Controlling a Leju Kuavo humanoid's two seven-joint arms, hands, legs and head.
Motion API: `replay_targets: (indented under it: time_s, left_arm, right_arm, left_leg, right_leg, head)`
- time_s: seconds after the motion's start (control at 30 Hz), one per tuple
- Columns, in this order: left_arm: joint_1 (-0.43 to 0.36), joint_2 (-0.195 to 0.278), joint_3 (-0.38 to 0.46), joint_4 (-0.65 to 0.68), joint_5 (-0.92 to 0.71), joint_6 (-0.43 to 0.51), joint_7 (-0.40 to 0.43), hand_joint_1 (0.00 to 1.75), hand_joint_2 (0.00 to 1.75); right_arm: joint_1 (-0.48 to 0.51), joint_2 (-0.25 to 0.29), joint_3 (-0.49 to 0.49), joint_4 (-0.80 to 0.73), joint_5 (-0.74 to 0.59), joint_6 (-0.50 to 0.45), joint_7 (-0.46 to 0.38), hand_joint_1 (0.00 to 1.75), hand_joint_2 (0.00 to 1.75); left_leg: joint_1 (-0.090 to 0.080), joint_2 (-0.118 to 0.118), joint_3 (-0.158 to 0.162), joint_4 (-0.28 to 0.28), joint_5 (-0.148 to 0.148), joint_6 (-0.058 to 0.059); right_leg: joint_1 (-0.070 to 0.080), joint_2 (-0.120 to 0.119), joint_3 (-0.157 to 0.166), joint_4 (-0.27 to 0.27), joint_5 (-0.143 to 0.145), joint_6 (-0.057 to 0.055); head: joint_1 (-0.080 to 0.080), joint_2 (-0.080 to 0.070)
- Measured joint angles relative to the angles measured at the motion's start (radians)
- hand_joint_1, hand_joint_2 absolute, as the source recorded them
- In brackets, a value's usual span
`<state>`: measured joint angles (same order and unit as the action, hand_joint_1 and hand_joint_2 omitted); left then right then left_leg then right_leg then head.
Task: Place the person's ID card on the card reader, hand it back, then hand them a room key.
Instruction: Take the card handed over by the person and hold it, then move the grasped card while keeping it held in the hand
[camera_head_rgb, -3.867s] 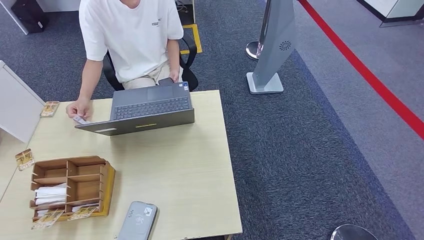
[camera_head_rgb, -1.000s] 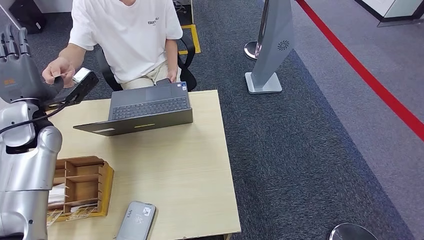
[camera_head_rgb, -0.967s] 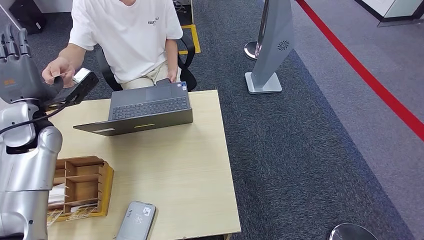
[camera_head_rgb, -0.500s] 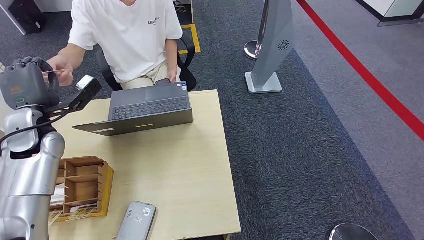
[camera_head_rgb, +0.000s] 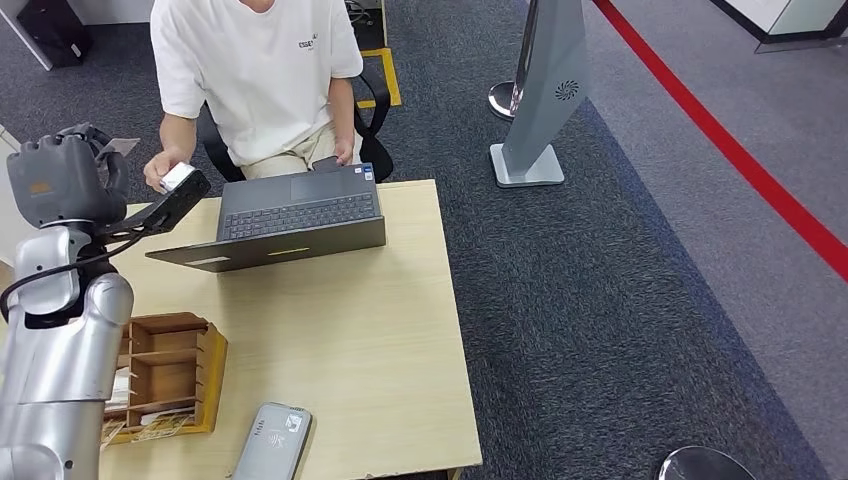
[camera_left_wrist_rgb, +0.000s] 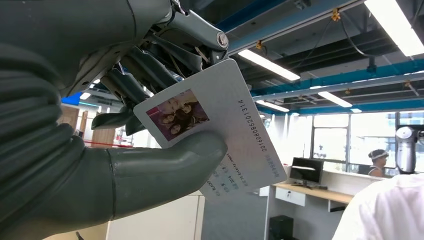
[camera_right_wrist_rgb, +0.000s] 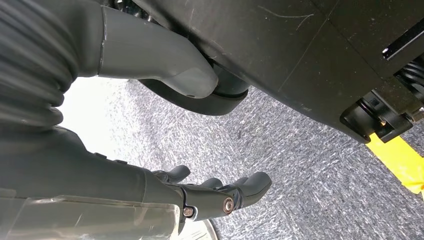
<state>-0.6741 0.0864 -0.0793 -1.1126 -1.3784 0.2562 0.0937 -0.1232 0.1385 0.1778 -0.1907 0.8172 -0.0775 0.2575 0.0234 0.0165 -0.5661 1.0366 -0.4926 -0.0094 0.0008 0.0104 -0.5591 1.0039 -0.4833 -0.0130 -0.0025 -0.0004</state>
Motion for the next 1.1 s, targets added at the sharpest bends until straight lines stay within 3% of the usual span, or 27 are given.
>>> replay_targets:
  time_s: [0.17, 0.33, 0.6, 0.67, 0.9, 1.1]
  left_arm:
    - [0.129, -0.011, -0.005, -0.165, 0.033, 0.053, -0.043, 1.75, 1.75]
    - [0.333, -0.020, -0.027, -0.390, 0.059, 0.117, -0.095, 1.75, 1.75]
    - [0.697, -0.023, -0.084, -0.710, 0.064, 0.316, -0.200, 1.75, 1.75]
    - [0.757, -0.017, -0.101, -0.751, 0.081, 0.277, -0.206, 1.75, 1.75]
    - [0.878, 0.050, -0.123, -0.771, 0.113, -0.035, -0.152, 1.75, 1.75]
    - [0.926, 0.115, -0.130, -0.720, 0.130, -0.150, -0.066, 1.75, 1.75]
  right_arm:
    - [0.000, 0.000, 0.000, 0.000, -0.009, -0.003, 0.002, 0.00, 1.75]
    - [0.000, 0.004, 0.000, 0.000, -0.028, -0.010, 0.006, 0.00, 1.75]
    - [0.003, 0.014, -0.003, 0.002, -0.063, -0.037, 0.021, 0.00, 1.75]
    - [0.004, 0.015, -0.006, 0.003, -0.073, -0.045, 0.021, 0.00, 1.75]
    - [0.008, 0.016, -0.027, 0.005, -0.107, -0.062, 0.018, 0.00, 1.75]
    - [0.009, 0.014, -0.029, 0.008, -0.109, -0.063, -0.014, 0.00, 1.75]
  left_leg:
    - [0.000, 0.001, 0.000, 0.000, -0.001, 0.000]
    - [0.000, 0.002, -0.001, 0.000, -0.002, 0.000]
    - [0.000, 0.003, 0.000, -0.001, -0.005, 0.001]
    - [0.000, 0.002, 0.000, -0.001, -0.006, 0.001]
    - [0.000, 0.002, 0.001, -0.001, -0.006, 0.000]
    - [0.000, 0.002, 0.001, -0.001, -0.006, 0.000]
  right_leg:
    - [0.000, 0.001, 0.000, 0.000, -0.001, 0.000]
    - [0.000, 0.001, -0.001, 0.000, -0.003, 0.000]
    - [0.000, 0.003, -0.003, 0.000, -0.006, 0.001]
    - [0.000, 0.003, -0.003, 0.000, -0.006, 0.000]
    - [0.000, 0.003, -0.002, 0.000, -0.006, 0.000]
    - [0.000, 0.003, -0.002, 0.000, -0.007, -0.001]
  head:
    - [0.000, 0.000]
    - [0.000, 0.000]
    - [0.000, 0.000]
    - [0.000, 0.000]
    - [0.000, 0.000]
    - [0.000, 0.000]
